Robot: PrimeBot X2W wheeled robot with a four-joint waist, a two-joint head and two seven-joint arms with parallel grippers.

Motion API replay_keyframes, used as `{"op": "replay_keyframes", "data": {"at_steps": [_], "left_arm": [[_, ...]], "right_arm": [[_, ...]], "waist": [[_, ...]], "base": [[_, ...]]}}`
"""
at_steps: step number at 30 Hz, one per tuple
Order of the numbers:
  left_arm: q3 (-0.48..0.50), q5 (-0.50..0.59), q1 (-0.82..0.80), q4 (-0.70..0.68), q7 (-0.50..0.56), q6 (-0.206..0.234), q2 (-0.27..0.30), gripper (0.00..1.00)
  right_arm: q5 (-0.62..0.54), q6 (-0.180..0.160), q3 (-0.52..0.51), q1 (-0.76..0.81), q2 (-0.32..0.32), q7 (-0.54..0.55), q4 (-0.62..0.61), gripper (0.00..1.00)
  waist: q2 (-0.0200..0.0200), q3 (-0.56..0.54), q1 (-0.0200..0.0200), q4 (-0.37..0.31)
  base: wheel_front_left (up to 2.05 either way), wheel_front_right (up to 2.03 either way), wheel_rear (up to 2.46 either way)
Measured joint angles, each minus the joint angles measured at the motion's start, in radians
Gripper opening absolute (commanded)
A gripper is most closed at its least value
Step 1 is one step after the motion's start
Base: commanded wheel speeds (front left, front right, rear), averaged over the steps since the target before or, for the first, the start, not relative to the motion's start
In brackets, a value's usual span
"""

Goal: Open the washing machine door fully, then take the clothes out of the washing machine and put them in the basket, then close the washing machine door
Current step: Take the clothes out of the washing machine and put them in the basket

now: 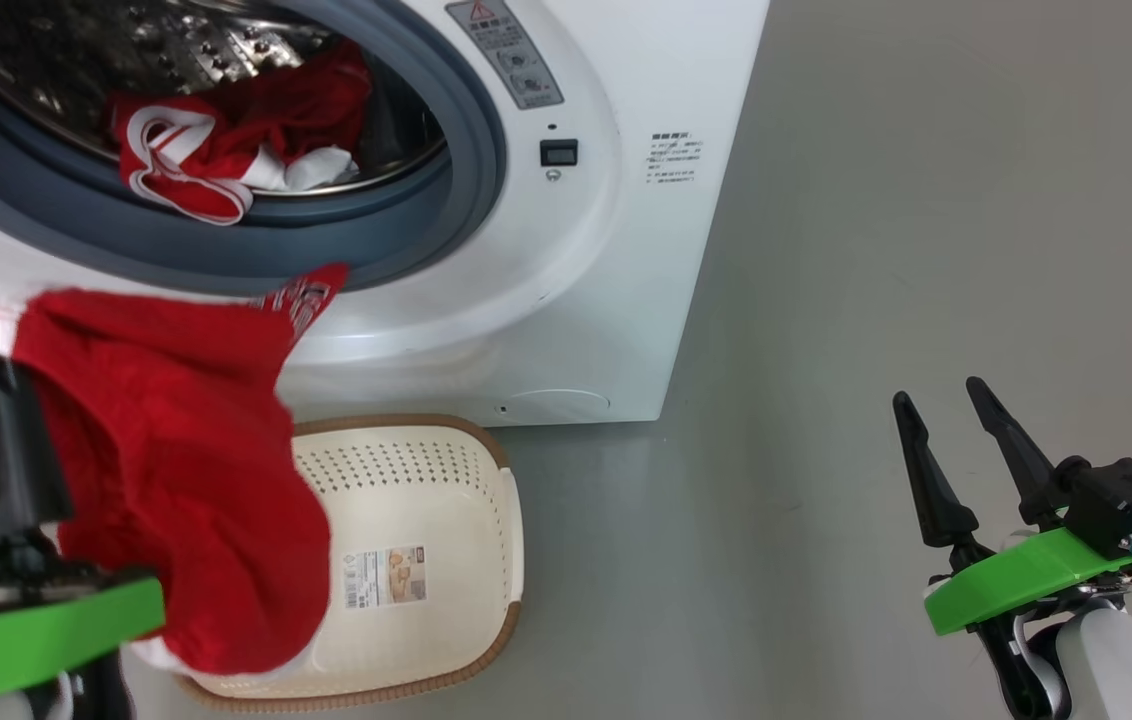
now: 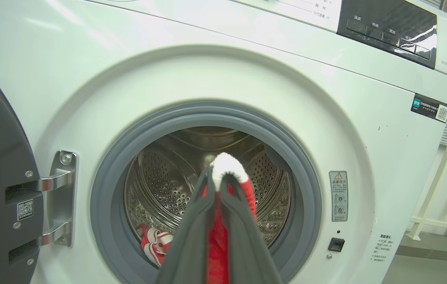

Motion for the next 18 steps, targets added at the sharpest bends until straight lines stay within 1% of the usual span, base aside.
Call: {"op": "replay_keyframes", "data": {"at_steps": [3, 9, 13, 18], "left_arm": [[-0.012, 0.038, 0.035, -0.016, 0.0, 0.0, -0.007, 0.0], [-0.052, 0.015, 0.042, 0.082, 0.0, 0.0, -0.026, 0.0], [-0.098, -0.007, 0.02, 0.193, 0.0, 0.0, -0.021, 0.0], [-0.119, -0.002, -0.05, 0.359, 0.0, 0.0, 0.0, 0.0]], "right_arm": [[0.0, 0.0, 0.001, 0.0, -0.001, 0.0, -0.001, 1.0], [0.0, 0.0, 0.015, -0.004, 0.0, 0.0, -0.005, 1.0], [0.0, 0.0, 0.016, -0.006, 0.0, 0.0, -0.006, 1.0], [0.0, 0.0, 0.023, -0.033, 0.002, 0.0, -0.007, 1.0]], "waist": [[0.0, 0.007, 0.0001, 0.006], [0.0, 0.032, 0.0, 0.003], [0.0, 0.055, 0.0, -0.003], [0.0, 0.087, 0.0001, -0.017]], "base": [[0.0, 0.0, 0.0], [0.0, 0.0, 0.0], [0.0, 0.0, 0.0], [0.0, 0.0, 0.0]]}}
